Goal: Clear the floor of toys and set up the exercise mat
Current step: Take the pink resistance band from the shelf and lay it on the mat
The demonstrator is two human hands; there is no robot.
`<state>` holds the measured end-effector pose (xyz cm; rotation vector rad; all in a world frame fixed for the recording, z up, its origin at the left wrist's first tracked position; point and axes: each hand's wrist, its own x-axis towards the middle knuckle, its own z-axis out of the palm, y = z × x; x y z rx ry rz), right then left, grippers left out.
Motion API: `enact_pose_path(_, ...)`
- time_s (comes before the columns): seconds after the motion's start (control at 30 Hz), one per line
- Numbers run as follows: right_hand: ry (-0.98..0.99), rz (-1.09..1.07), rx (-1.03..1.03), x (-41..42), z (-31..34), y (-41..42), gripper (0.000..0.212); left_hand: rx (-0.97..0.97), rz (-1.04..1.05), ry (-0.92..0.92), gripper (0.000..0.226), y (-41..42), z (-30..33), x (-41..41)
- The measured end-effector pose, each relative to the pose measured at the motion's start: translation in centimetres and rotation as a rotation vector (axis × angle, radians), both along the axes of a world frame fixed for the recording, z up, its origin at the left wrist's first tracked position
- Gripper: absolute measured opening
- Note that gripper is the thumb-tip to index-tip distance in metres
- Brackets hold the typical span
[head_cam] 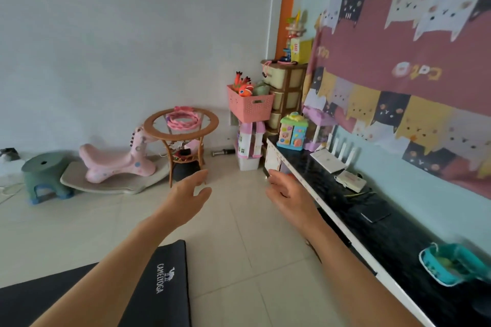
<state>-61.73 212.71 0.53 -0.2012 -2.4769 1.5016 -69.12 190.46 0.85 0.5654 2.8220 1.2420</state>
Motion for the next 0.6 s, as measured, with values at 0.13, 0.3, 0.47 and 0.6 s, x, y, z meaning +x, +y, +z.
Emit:
enact_pose_path(0.13, -0.025, -0.017, 0.017, -2.4, -0.2, 5.3, 0.045, 0.024, -0.011, -0.017, 0.045, 5.3, -0.3, -3.0)
enact_pose_path(0.3, -0.04, -0.073, 0.024, -6.3, -0.9, 10.1, 0.042, 0.019, -0.048, -0.026, 0.044, 10.4, -1.2, -7.7)
enact_pose_path(0.47, -0.069, -0.08, -0.01, -12.4, -2.3, 13.8, 0.044, -0.015, -0.078, -0.034, 0.045, 14.5, -2.5, -14.4)
enact_pose_path(0.6, -0.066, -0.116, -0.025, -19.0, -2.7, 16.7, 0.044, 0.009, -0.073, -0.054, 0.043, 17.7, -3.0, -21.2)
